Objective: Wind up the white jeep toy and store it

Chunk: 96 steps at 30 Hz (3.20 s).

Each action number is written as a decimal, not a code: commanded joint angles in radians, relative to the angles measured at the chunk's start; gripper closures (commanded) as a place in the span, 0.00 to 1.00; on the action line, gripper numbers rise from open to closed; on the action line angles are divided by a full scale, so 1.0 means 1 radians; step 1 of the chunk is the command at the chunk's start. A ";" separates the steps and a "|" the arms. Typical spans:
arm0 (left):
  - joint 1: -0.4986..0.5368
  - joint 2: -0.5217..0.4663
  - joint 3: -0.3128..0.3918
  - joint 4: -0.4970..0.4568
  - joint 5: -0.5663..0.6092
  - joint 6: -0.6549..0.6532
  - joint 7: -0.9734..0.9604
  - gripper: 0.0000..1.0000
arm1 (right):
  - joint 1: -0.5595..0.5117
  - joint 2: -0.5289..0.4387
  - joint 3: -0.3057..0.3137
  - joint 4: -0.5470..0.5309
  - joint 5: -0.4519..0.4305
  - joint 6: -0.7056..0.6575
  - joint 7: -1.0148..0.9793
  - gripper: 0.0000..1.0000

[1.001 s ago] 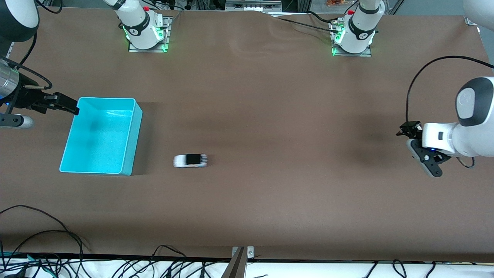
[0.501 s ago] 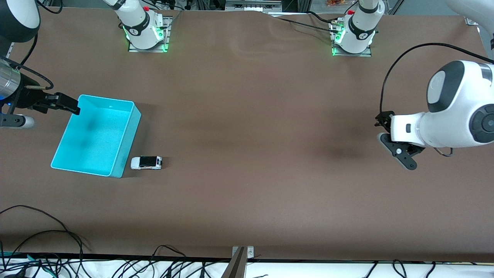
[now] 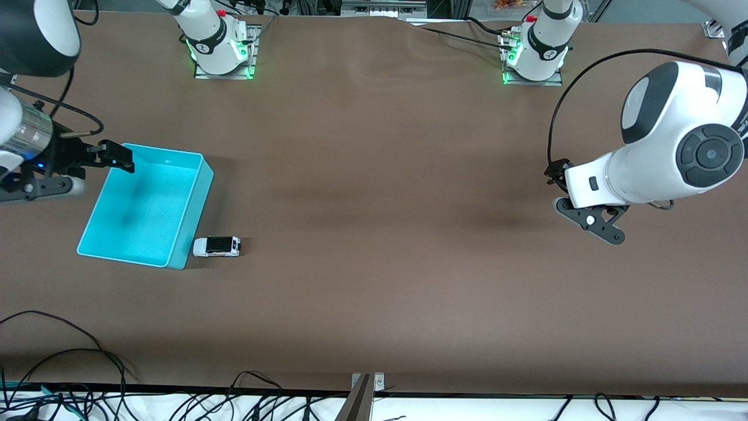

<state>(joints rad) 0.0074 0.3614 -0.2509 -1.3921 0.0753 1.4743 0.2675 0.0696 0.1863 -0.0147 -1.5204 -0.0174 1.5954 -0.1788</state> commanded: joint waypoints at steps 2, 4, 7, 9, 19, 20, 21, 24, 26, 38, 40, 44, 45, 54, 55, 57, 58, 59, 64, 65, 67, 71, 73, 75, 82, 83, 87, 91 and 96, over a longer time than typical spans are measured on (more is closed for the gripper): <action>-0.007 -0.047 0.009 0.004 0.021 -0.057 -0.067 0.00 | 0.016 0.045 -0.004 -0.004 -0.016 0.011 -0.214 0.00; -0.007 -0.053 0.015 0.004 0.020 -0.074 -0.065 0.00 | 0.024 0.062 -0.001 -0.004 -0.016 0.021 -0.295 0.00; -0.001 -0.085 0.018 -0.019 0.011 -0.092 -0.064 0.00 | 0.026 0.097 -0.001 -0.006 -0.015 0.055 -0.418 0.00; -0.010 -0.101 0.025 -0.019 0.014 -0.091 -0.067 0.00 | 0.026 0.117 0.001 -0.006 -0.015 0.080 -0.494 0.00; -0.038 -0.217 0.128 -0.105 0.008 -0.006 -0.083 0.00 | 0.035 0.245 0.015 -0.007 0.002 0.192 -0.812 0.00; -0.038 -0.237 0.134 -0.123 0.007 0.015 -0.079 0.00 | 0.035 0.257 0.021 -0.007 0.002 0.207 -0.839 0.00; -0.037 -0.255 0.137 -0.146 0.006 0.035 -0.077 0.00 | 0.035 0.271 0.025 -0.009 0.004 0.224 -0.869 0.00; -0.030 -0.315 0.147 -0.208 -0.012 0.090 -0.079 0.00 | 0.036 0.308 0.030 -0.012 0.004 0.276 -0.961 0.00; -0.030 -0.341 0.157 -0.229 -0.035 0.124 -0.079 0.00 | 0.038 0.334 0.033 -0.012 0.004 0.302 -1.013 0.00; -0.029 -0.398 0.171 -0.275 -0.045 0.204 -0.096 0.00 | 0.035 0.438 0.058 -0.052 0.007 0.472 -1.154 0.00; -0.029 -0.400 0.171 -0.274 -0.045 0.204 -0.099 0.00 | 0.033 0.446 0.058 -0.067 0.010 0.512 -1.154 0.00; -0.027 -0.397 0.171 -0.266 -0.046 0.196 -0.129 0.00 | 0.032 0.453 0.058 -0.116 0.013 0.604 -1.179 0.00; -0.027 -0.397 0.171 -0.265 -0.048 0.192 -0.132 0.00 | 0.032 0.453 0.058 -0.127 0.013 0.624 -1.180 0.00; -0.012 -0.384 0.173 -0.252 -0.123 0.135 -0.203 0.00 | 0.033 0.452 0.058 -0.224 0.013 0.744 -1.182 0.00; -0.012 -0.383 0.171 -0.245 -0.121 0.130 -0.211 0.00 | 0.032 0.450 0.058 -0.230 0.013 0.750 -1.182 0.00; -0.012 -0.381 0.170 -0.234 -0.121 0.112 -0.246 0.00 | 0.032 0.449 0.058 -0.235 0.011 0.755 -1.182 0.10; -0.013 -0.381 0.170 -0.234 -0.121 0.103 -0.270 0.00 | 0.032 0.449 0.058 -0.235 0.011 0.755 -1.183 0.16; -0.013 -0.383 0.168 -0.234 -0.121 0.094 -0.298 0.00 | 0.032 0.447 0.058 -0.235 0.011 0.755 -1.186 0.25; -0.017 -0.380 0.165 -0.231 -0.121 0.080 -0.361 0.00 | 0.035 0.446 0.059 -0.235 0.011 0.753 -1.208 0.62; -0.026 -0.380 0.163 -0.225 -0.118 0.078 -0.364 0.00 | 0.035 0.446 0.059 -0.233 0.011 0.752 -1.209 0.68; -0.026 -0.369 0.163 -0.206 -0.118 0.077 -0.364 0.00 | 0.035 0.444 0.059 -0.233 0.011 0.749 -1.209 0.76; -0.012 -0.360 0.170 -0.203 -0.137 0.070 -0.347 0.00 | 0.039 0.443 0.059 -0.228 0.011 0.745 -1.205 0.83; -0.013 -0.355 0.170 -0.194 -0.138 0.067 -0.347 0.00 | 0.041 0.440 0.062 -0.225 0.011 0.745 -1.203 0.85; -0.015 -0.351 0.168 -0.191 -0.131 0.066 -0.349 0.00 | 0.044 0.430 0.070 -0.222 0.011 0.744 -1.196 0.85; -0.012 -0.351 0.170 -0.191 -0.138 0.066 -0.347 0.00 | 0.042 0.397 0.096 -0.209 0.013 0.742 -1.188 0.85; -0.013 -0.349 0.170 -0.191 -0.138 0.066 -0.347 0.00 | 0.042 0.391 0.096 -0.204 0.013 0.733 -1.188 0.85; -0.013 -0.349 0.170 -0.191 -0.140 0.066 -0.347 0.00 | 0.042 0.372 0.096 -0.170 0.013 0.672 -1.167 0.85; -0.013 -0.348 0.170 -0.191 -0.138 0.066 -0.349 0.00 | 0.042 0.346 0.095 -0.135 0.011 0.600 -1.139 0.85; -0.012 -0.349 0.171 -0.189 -0.140 0.066 -0.349 0.00 | 0.035 0.315 0.087 -0.092 0.011 0.509 -1.139 0.85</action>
<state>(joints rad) -0.0108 -0.0029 -0.0812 -1.6177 -0.0355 1.5654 -0.0766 0.1140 0.5405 0.0767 -1.6519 -0.0156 2.2010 -1.3296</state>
